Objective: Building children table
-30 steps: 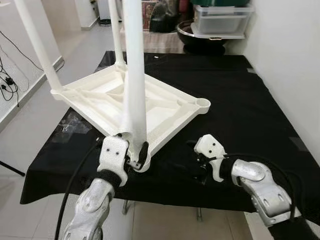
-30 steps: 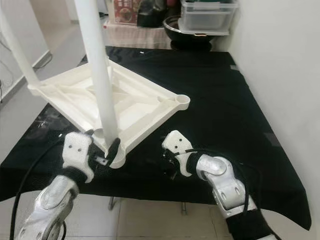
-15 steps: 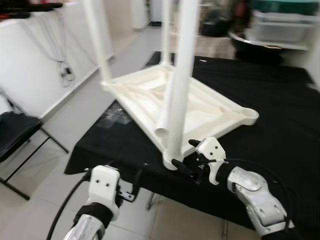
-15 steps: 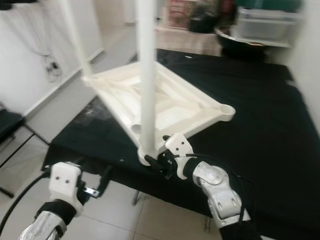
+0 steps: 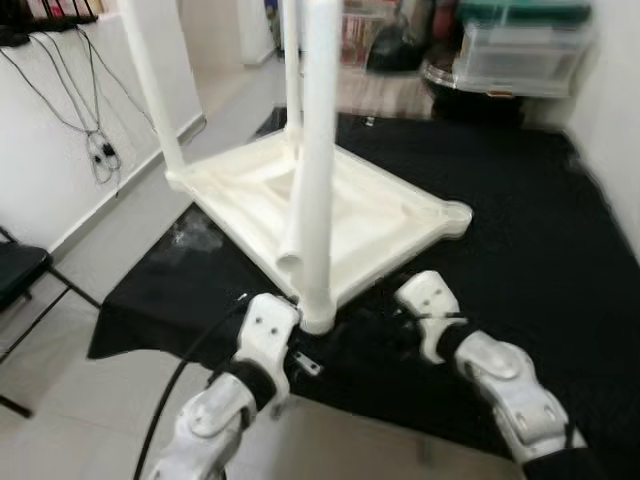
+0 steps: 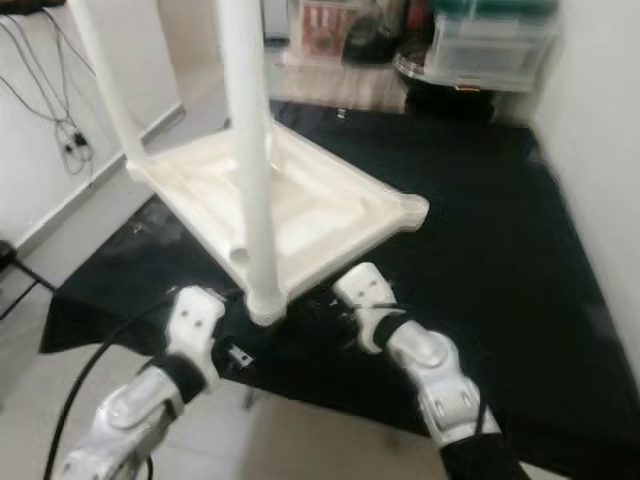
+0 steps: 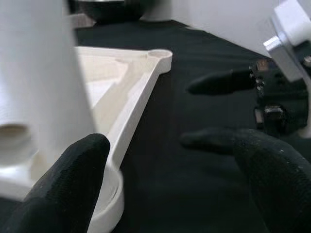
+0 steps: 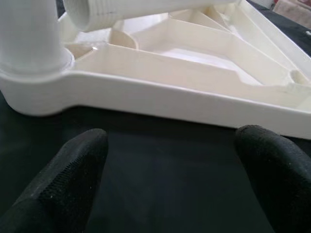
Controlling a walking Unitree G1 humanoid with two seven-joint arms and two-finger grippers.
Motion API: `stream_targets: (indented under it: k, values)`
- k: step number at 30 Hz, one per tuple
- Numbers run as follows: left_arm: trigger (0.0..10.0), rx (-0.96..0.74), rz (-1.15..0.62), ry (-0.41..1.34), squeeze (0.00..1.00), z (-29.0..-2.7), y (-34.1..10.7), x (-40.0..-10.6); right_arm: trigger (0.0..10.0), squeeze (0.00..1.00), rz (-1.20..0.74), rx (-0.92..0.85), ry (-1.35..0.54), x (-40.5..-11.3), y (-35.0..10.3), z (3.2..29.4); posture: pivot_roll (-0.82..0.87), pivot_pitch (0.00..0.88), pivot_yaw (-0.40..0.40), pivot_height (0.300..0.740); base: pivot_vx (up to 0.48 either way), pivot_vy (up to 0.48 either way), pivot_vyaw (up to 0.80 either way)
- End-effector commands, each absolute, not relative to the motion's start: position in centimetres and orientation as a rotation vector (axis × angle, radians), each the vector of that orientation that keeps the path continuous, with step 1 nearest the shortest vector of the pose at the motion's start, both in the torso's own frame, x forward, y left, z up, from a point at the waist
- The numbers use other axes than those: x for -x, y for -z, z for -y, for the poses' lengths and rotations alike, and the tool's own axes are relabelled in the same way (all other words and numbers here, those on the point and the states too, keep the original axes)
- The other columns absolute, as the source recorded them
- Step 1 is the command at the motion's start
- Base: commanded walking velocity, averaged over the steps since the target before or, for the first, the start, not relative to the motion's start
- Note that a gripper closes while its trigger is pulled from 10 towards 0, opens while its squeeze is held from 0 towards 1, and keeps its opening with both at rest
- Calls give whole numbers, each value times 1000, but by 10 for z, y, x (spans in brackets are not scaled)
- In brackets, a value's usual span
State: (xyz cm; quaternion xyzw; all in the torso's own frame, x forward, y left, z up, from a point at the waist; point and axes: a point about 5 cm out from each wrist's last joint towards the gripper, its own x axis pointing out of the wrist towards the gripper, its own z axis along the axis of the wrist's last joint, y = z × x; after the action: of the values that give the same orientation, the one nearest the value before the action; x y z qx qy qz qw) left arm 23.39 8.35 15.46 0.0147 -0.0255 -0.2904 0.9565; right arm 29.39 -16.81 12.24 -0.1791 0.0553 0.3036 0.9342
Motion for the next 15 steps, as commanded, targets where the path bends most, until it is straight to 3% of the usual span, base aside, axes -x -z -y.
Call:
stream_targets:
  k: [1,8,11,15]
  values:
    - [10000,-29,6,591,0,-87,-147,-233,10000,0,-91,341,-709,-289,-123,157,-69,70,-39,740,0,-461,0]
    - [10000,-28,1,592,0,-89,-147,-235,10000,0,-59,351,-740,-296,-133,159,-66,71,-38,740,0,-460,0]
    - [10000,-30,8,574,0,-90,-148,-238,10000,0,-14,381,-737,-301,-142,153,-63,71,-40,740,0,-444,800]
    - [10000,-27,-11,558,0,-92,-145,-240,10000,0,-1,381,-708,-305,-144,148,-58,72,-40,740,0,0,800]
